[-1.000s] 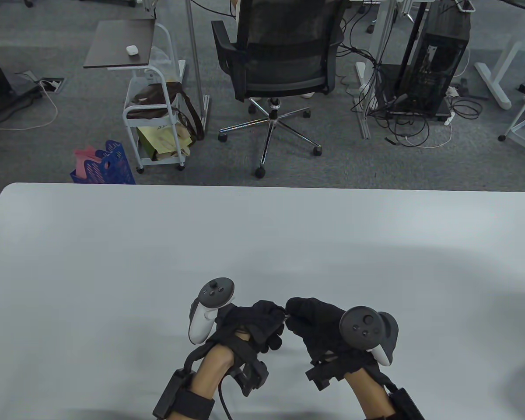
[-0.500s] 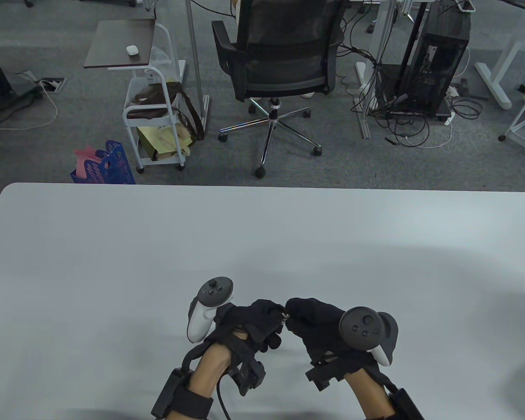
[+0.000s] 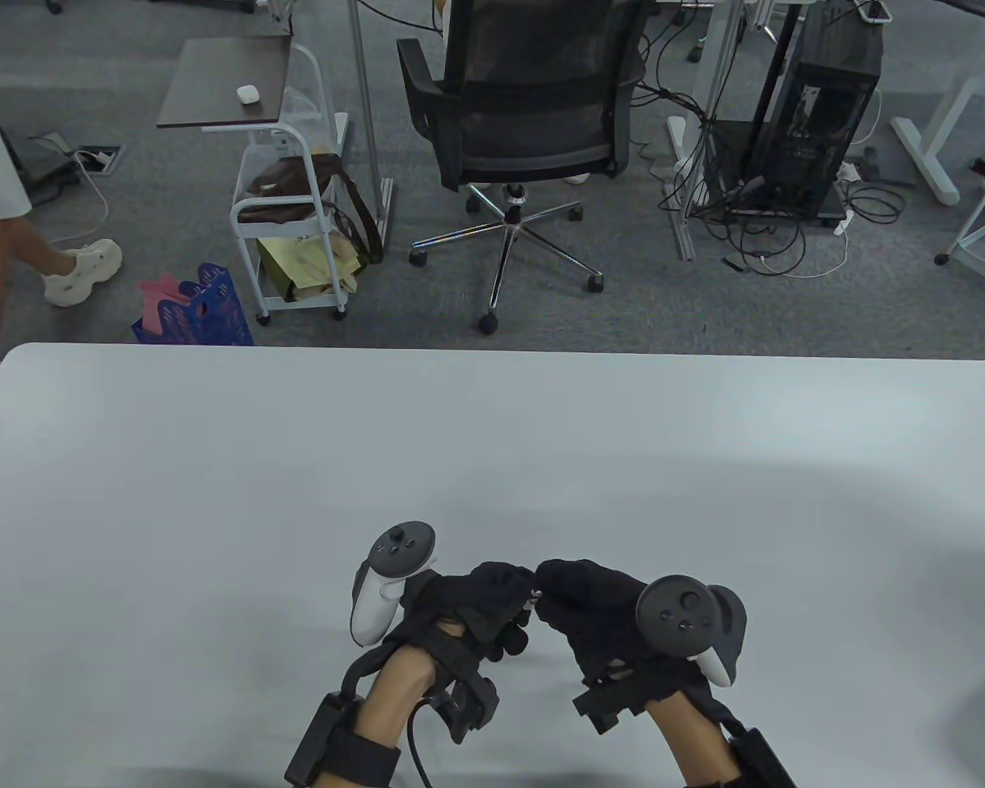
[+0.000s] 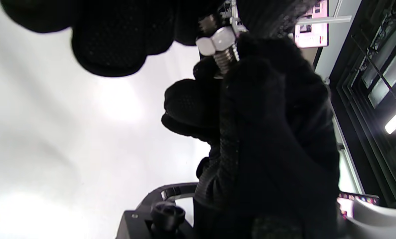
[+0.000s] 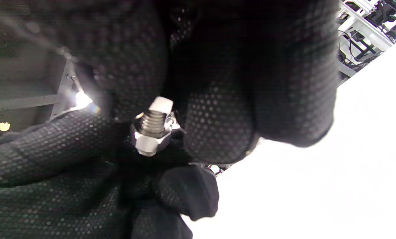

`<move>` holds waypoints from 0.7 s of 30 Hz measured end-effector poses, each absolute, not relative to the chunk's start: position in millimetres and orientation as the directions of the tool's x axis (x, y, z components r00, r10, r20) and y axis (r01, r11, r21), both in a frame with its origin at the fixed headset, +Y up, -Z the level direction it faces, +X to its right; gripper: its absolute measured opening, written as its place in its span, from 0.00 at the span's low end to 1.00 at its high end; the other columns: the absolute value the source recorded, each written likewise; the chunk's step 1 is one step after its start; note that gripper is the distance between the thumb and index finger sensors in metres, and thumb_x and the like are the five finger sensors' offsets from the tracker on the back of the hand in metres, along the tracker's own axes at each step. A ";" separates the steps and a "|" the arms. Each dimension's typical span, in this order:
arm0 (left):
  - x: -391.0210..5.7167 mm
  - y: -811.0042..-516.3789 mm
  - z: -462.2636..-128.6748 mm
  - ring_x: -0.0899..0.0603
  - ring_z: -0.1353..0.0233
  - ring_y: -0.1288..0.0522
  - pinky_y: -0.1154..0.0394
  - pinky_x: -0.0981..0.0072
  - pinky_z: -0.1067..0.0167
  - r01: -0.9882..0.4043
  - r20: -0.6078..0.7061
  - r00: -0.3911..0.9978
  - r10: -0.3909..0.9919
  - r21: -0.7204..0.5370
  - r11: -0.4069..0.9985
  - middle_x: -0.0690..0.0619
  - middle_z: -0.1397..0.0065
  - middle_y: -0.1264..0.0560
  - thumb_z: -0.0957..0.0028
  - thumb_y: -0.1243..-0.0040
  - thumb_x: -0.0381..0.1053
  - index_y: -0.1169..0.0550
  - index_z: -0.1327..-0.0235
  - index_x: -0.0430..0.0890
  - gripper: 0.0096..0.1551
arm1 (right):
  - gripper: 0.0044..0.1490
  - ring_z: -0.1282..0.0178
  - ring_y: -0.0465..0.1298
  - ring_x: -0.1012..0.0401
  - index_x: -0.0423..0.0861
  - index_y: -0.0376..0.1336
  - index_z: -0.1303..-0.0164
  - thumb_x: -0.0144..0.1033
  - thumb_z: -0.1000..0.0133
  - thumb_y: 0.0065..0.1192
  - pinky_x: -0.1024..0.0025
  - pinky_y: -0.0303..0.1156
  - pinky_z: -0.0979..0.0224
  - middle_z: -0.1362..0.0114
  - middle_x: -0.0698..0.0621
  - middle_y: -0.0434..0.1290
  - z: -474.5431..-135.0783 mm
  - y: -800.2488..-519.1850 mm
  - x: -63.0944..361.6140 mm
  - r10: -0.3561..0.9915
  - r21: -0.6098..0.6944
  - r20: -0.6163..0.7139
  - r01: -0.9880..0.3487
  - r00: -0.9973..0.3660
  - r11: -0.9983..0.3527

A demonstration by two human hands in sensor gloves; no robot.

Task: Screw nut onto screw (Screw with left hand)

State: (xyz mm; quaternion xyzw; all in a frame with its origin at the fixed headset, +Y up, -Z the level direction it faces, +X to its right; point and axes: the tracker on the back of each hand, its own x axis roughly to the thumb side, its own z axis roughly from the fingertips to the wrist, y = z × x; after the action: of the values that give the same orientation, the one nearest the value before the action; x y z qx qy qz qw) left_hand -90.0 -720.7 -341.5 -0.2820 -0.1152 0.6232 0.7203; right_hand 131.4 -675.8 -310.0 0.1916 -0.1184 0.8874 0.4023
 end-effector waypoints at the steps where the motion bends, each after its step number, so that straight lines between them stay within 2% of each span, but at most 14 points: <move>1: -89.6 -720.2 -341.8 0.28 0.53 0.21 0.28 0.39 0.55 -0.831 -0.176 0.212 0.961 -0.550 0.083 0.29 0.41 0.25 0.50 0.46 0.55 0.25 0.37 0.33 0.36 | 0.27 0.62 0.92 0.56 0.47 0.75 0.51 0.37 0.61 0.80 0.61 0.91 0.58 0.48 0.48 0.85 -309.9 -675.5 131.7 0.667 -0.062 0.436 -0.759 -0.604 -0.648; 3: -88.8 -719.2 -341.8 0.29 0.55 0.20 0.27 0.39 0.56 -0.827 -0.170 0.216 0.962 -0.555 0.088 0.30 0.43 0.23 0.51 0.45 0.54 0.23 0.42 0.33 0.33 | 0.27 0.62 0.92 0.56 0.47 0.75 0.51 0.37 0.61 0.80 0.61 0.91 0.58 0.48 0.48 0.85 -310.1 -675.4 132.1 0.667 -0.062 0.437 -0.760 -0.604 -0.647; 7: -88.2 -716.7 -341.8 0.31 0.52 0.22 0.28 0.41 0.54 -0.799 -0.158 0.208 0.965 -0.597 0.075 0.32 0.40 0.27 0.51 0.44 0.51 0.29 0.38 0.35 0.32 | 0.26 0.62 0.92 0.56 0.47 0.75 0.51 0.37 0.61 0.80 0.61 0.91 0.58 0.48 0.48 0.85 -309.9 -675.4 131.8 0.672 -0.057 0.438 -0.764 -0.598 -0.643; 10: -89.7 -720.0 -340.9 0.30 0.51 0.22 0.28 0.41 0.53 -0.820 -0.185 0.181 0.966 -0.571 0.044 0.31 0.38 0.28 0.50 0.46 0.57 0.32 0.31 0.34 0.39 | 0.26 0.63 0.92 0.56 0.47 0.75 0.51 0.37 0.61 0.80 0.61 0.91 0.58 0.48 0.48 0.85 -310.0 -675.8 132.0 0.672 -0.057 0.436 -0.764 -0.598 -0.643; 13: -89.6 -720.3 -341.1 0.28 0.54 0.21 0.27 0.39 0.55 -0.831 -0.174 0.217 0.961 -0.549 0.088 0.29 0.41 0.24 0.51 0.46 0.56 0.24 0.39 0.33 0.36 | 0.27 0.63 0.92 0.56 0.47 0.75 0.51 0.37 0.61 0.80 0.61 0.91 0.58 0.48 0.48 0.85 -309.9 -675.6 132.1 0.671 -0.061 0.436 -0.764 -0.600 -0.643; 15: -88.4 -719.1 -341.0 0.29 0.55 0.20 0.27 0.39 0.56 -0.830 -0.172 0.213 0.962 -0.550 0.086 0.30 0.43 0.23 0.51 0.45 0.54 0.23 0.42 0.33 0.33 | 0.26 0.63 0.92 0.56 0.48 0.75 0.51 0.37 0.61 0.80 0.61 0.91 0.58 0.48 0.48 0.85 -309.9 -675.5 132.2 0.668 -0.062 0.437 -0.762 -0.602 -0.645; 19: -88.1 -716.7 -341.3 0.31 0.52 0.22 0.28 0.41 0.54 -0.802 -0.159 0.212 0.964 -0.592 0.079 0.32 0.40 0.27 0.51 0.44 0.51 0.29 0.38 0.35 0.32 | 0.26 0.63 0.92 0.56 0.47 0.75 0.51 0.37 0.61 0.80 0.61 0.91 0.58 0.48 0.48 0.85 -309.9 -675.7 131.8 0.676 -0.057 0.436 -0.767 -0.595 -0.639; 21: -88.6 -718.2 -340.9 0.31 0.51 0.22 0.28 0.41 0.53 -0.809 -0.164 0.198 0.966 -0.584 0.066 0.32 0.38 0.28 0.50 0.45 0.55 0.32 0.33 0.35 0.36 | 0.26 0.63 0.92 0.56 0.47 0.75 0.51 0.37 0.61 0.80 0.61 0.91 0.58 0.48 0.48 0.85 -310.0 -675.9 131.9 0.676 -0.056 0.435 -0.767 -0.595 -0.639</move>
State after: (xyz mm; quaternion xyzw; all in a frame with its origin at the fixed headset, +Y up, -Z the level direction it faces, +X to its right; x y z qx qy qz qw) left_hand -88.6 -718.2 -340.9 -0.2902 -0.1357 0.6187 0.7174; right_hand 131.9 -675.9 -310.0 0.1908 -0.1194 0.8850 0.4075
